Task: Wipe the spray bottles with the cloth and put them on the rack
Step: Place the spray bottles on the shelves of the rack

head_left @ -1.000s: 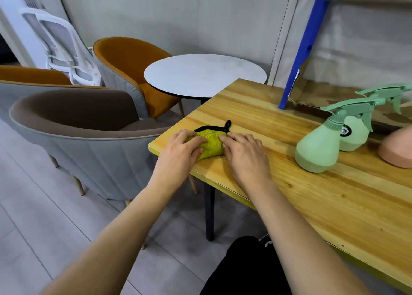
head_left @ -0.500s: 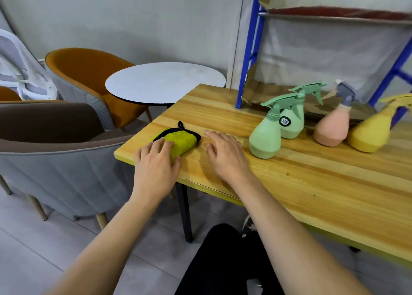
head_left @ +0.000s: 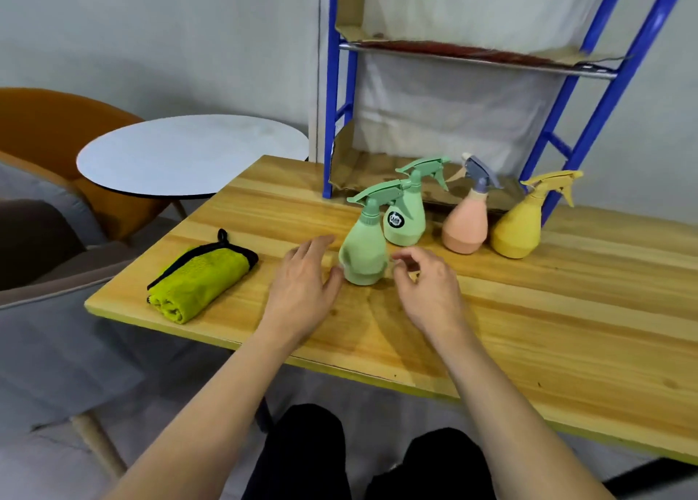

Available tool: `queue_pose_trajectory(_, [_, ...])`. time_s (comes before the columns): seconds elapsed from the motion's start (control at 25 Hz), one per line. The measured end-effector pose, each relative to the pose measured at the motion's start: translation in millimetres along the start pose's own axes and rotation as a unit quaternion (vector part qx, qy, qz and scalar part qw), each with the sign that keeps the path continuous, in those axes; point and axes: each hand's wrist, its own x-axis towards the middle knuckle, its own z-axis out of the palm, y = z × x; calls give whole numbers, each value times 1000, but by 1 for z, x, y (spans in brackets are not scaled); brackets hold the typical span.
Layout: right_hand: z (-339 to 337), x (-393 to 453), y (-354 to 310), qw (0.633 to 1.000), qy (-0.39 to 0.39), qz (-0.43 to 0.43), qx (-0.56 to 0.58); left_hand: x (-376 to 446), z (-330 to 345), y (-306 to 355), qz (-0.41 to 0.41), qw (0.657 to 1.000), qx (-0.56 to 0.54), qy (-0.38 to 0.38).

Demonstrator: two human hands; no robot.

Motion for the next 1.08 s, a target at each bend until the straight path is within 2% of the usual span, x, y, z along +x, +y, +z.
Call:
queue_pose_trajectory(0.16, [0,46,29,997,36,62,30,38,11,22,-56,979,-182,-72])
queue_pose_trajectory(0.28, [8,77,36,996,22,87,29,58,24,25,-69,967,-223,-102])
queue_pose_trajectory(0.4, [20,104,37,992,25,119,28,68,36,20,-78,975,-194,-76])
queue_pose_trajectory(0.52, [35,124,32,988,21,151,40,67,46,19,-102,989,-107,18])
queue_pose_trajectory(0.6, [45,130,27,985,31,171,22,64,45,20,-127,985,-100,54])
queue_pose_trajectory(0.72, [56,132,28,980,74,185,5,59,40,12,-125,981,-149,-3])
queue_pose_trajectory(0.84, [54,126,34,981,74,159,85,55,39,0,-81,984,-142,-65])
queue_pose_trajectory(1.08, [20,105,33,985,45,116,118,64,40,3,-86,985,-150,-22])
